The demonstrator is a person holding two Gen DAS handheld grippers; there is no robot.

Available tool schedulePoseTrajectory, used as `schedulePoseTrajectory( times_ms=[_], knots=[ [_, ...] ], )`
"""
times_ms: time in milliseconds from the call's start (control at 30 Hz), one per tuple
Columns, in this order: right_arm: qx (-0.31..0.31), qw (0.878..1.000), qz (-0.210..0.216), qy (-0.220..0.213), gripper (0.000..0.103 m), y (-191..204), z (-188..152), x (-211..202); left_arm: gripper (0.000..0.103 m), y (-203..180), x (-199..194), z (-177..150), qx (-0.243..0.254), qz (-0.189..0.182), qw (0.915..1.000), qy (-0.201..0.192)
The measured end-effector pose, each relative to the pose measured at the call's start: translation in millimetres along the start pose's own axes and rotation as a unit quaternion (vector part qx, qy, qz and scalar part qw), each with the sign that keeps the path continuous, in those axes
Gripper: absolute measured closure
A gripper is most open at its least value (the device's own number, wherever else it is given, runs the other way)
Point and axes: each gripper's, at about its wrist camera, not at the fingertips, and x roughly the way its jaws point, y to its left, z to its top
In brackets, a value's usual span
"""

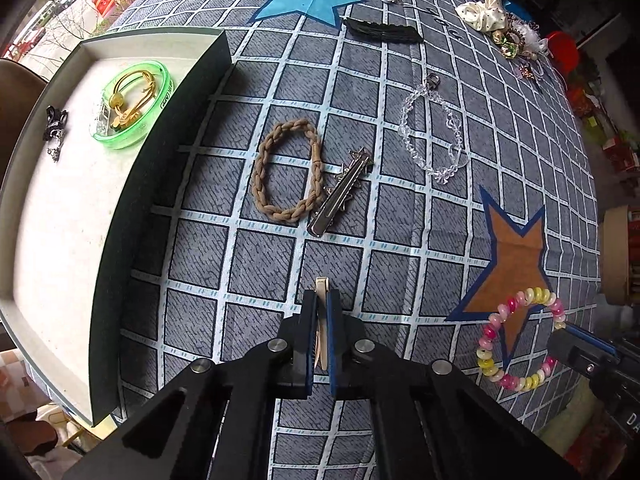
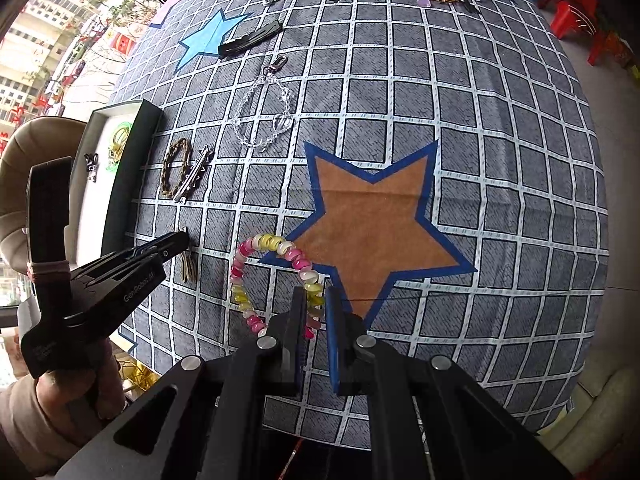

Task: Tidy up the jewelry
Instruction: 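Carry the beaded bracelet and beige hair clip over the white tray with both tools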

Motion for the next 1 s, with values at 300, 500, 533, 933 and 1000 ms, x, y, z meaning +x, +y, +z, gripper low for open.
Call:
schedulePoseTrajectory(
  times_ms=[300,500,533,933,1000],
  knots=[
    [-0.009,1.000,0.009,-0.007,0.093,21,12,1,0.092,15,-42,6,0.012,-0.036,0.9989,-0.028],
    [-0.034,0.999,0.022,-0.013,0.093,53,26,0,0.092,57,-78,9,0.000,-0.035,0.9979,-0.055],
    [-0.038,0.999,0.025,-0.014,0.093,59,29,0,0.092,61,-82,9,-0.002,-0.033,0.9977,-0.059],
    [-0.123,0.991,0.058,-0.018,0.093,169,64,13,0.092,162,-112,14,-0.071,0.001,0.9924,-0.100],
    [-0.136,0.989,0.065,-0.016,0.093,189,71,18,0.092,180,-112,15,-0.082,0.006,0.9914,-0.102]
  ],
)
